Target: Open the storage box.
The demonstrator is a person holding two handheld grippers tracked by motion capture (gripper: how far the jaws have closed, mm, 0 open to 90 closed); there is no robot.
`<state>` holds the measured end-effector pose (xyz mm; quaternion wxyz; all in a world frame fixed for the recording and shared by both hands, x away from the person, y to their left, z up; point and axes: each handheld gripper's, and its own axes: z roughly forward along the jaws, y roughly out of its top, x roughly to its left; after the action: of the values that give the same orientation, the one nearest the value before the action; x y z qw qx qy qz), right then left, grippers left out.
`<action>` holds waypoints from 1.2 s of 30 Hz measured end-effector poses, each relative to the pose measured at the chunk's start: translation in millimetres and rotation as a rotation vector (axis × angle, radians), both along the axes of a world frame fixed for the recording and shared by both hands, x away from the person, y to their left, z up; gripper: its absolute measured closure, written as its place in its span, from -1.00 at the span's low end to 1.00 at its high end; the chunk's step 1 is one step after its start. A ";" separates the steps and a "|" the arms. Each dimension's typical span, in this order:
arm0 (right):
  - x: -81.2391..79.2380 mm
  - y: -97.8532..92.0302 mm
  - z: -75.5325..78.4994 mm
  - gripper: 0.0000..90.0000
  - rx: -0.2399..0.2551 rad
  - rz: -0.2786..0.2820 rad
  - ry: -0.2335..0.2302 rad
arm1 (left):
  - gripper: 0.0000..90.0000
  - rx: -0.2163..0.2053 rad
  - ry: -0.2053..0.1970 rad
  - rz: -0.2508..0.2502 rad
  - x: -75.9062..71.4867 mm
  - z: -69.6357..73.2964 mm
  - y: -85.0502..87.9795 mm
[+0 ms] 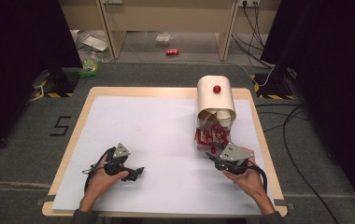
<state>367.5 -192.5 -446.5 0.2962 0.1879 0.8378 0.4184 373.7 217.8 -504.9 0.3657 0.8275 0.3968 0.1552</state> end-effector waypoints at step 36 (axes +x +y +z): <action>-21.7 -3.5 -8.5 0.28 -0.011 0.036 0.043 | -1.00 0.000 0.000 -0.001 0.1 0.0 0.0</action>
<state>345.8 -196.0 -455.0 0.2715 0.1804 0.8495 0.4148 373.8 217.9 -504.9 0.3659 0.8275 0.3966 0.1551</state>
